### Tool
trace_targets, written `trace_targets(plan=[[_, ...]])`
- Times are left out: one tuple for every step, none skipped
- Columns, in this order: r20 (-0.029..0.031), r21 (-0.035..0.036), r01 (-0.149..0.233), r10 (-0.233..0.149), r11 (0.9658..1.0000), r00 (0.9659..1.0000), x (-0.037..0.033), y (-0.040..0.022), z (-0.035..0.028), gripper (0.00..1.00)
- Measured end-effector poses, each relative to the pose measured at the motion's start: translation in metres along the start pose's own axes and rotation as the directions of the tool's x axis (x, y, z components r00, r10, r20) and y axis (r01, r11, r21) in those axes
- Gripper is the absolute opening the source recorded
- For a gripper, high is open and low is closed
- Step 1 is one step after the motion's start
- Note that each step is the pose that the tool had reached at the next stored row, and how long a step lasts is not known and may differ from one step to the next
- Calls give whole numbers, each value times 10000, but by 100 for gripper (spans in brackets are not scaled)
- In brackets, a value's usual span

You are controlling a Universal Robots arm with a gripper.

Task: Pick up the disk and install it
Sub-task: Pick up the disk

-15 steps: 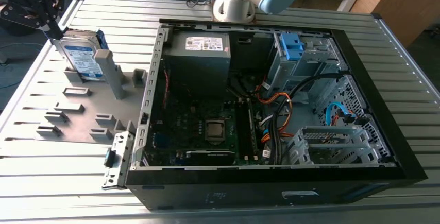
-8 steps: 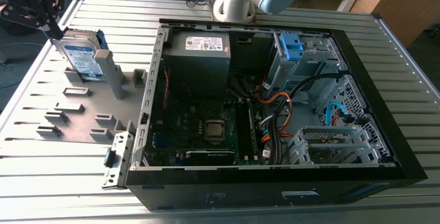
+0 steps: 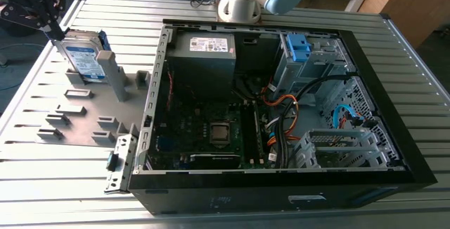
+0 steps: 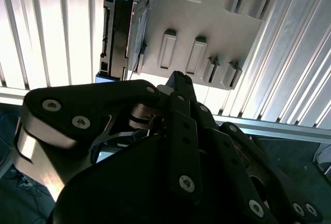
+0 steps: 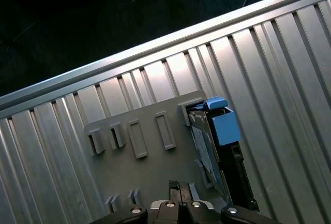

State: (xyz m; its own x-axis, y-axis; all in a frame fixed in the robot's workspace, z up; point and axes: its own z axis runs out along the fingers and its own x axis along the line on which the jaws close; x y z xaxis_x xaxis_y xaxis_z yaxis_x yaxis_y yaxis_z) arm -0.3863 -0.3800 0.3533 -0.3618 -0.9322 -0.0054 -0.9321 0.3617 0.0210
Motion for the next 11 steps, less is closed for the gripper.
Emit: trace_targets(plan=[[-1,0,5,-5,10000,10000,0,0,0,11],[-1,0,10,-10,10000,10000,0,0,0,11],[-2,0,16,-16,10000,10000,0,0,0,11],[-2,1,21,-21,10000,10000,0,0,0,11],[-3,1,26,-26,10000,10000,0,0,0,11],[-4,1,31,-31,10000,10000,0,0,0,11],[-4,1,37,-37,10000,10000,0,0,0,11],[-4,1,42,-42,10000,10000,0,0,0,11],[-4,1,48,-48,10000,10000,0,0,0,11],[-5,1,55,-55,10000,10000,0,0,0,11],[-5,1,63,-63,10000,10000,0,0,0,11]])
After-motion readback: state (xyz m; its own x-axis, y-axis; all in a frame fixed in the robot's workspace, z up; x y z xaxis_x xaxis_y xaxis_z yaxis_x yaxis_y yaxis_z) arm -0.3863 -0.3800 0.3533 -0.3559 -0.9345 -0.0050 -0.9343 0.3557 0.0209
